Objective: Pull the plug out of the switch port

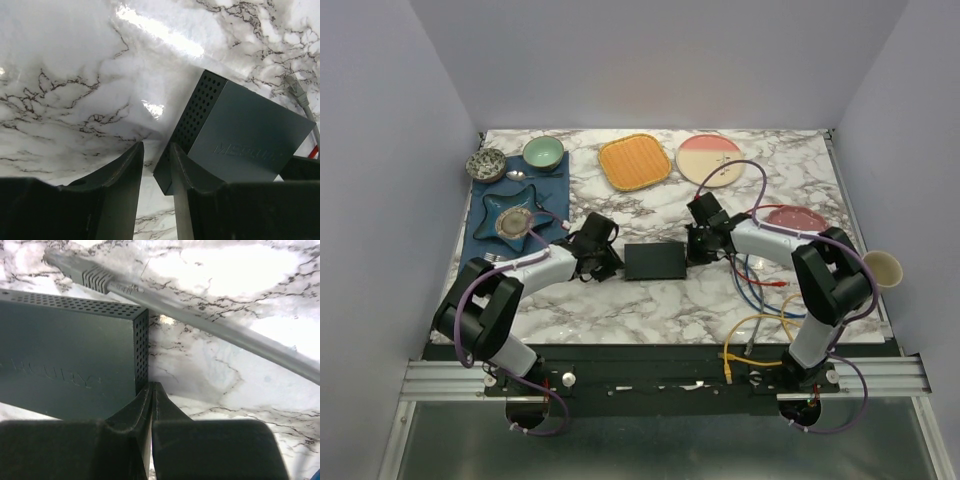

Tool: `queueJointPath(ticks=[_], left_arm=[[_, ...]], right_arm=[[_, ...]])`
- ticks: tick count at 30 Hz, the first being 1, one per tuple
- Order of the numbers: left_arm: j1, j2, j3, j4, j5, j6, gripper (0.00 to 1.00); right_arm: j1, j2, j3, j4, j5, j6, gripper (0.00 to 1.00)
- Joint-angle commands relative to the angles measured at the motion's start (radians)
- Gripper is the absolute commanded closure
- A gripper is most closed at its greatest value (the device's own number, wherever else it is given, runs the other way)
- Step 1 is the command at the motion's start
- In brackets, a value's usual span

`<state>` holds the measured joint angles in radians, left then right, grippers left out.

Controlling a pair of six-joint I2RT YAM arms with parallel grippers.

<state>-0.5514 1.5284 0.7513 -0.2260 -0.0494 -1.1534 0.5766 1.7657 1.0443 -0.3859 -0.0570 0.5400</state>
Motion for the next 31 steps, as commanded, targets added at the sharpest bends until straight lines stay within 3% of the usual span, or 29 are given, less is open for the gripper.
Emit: queueJointPath(ticks=[1, 5, 7, 8, 9, 10, 14, 16, 17, 18, 22, 31], left_arm=[[0.028, -0.059, -0.009, -0.104, 0.039, 0.004, 0.52], [0.129, -0.157, -0.009, -0.156, -0.013, 0.064, 0.41], [0.152, -0.219, 0.029, -0.219, -0.09, 0.118, 0.32], [0.151, -0.238, 0.048, -0.248, -0.142, 0.153, 0.26], [0.151, -0.255, 0.06, -0.3, -0.174, 0.158, 0.11], [0.151, -0.289, 0.066, -0.308, -0.217, 0.164, 0.03], [0.151, -0.329, 0.063, -0.305, -0.204, 0.202, 0.01], [0.15, -0.324, 0.059, -0.306, -0.181, 0.222, 0.01], [0.148, -0.323, 0.056, -0.306, -0.167, 0.227, 0.01], [0.142, -0.323, 0.051, -0.302, -0.164, 0.233, 0.01], [0.136, -0.349, 0.022, -0.276, -0.156, 0.244, 0.01], [0.122, -0.419, -0.007, -0.168, -0.116, 0.305, 0.01]], right_arm=[[0.011, -0.079, -0.056, 0.045, 0.106, 0.002, 0.89], [0.012, -0.246, -0.081, -0.002, 0.201, -0.023, 0.8], [0.029, -0.311, -0.098, -0.01, 0.233, -0.041, 0.67], [0.045, -0.363, -0.102, -0.01, 0.293, -0.052, 0.63], [0.078, -0.391, -0.105, -0.011, 0.322, -0.058, 0.55], [0.095, -0.412, -0.112, -0.014, 0.347, -0.063, 0.53], [0.166, -0.546, -0.208, 0.053, 0.468, -0.084, 0.43], [0.189, -0.641, -0.272, 0.142, 0.477, -0.08, 0.32], [0.193, -0.673, -0.336, 0.175, 0.477, -0.063, 0.2], [0.201, -0.702, -0.364, 0.239, 0.471, -0.054, 0.0], [0.207, -0.83, -0.455, 0.344, 0.464, -0.034, 0.0], [0.207, -0.809, -0.454, 0.318, 0.488, -0.046, 0.0]])
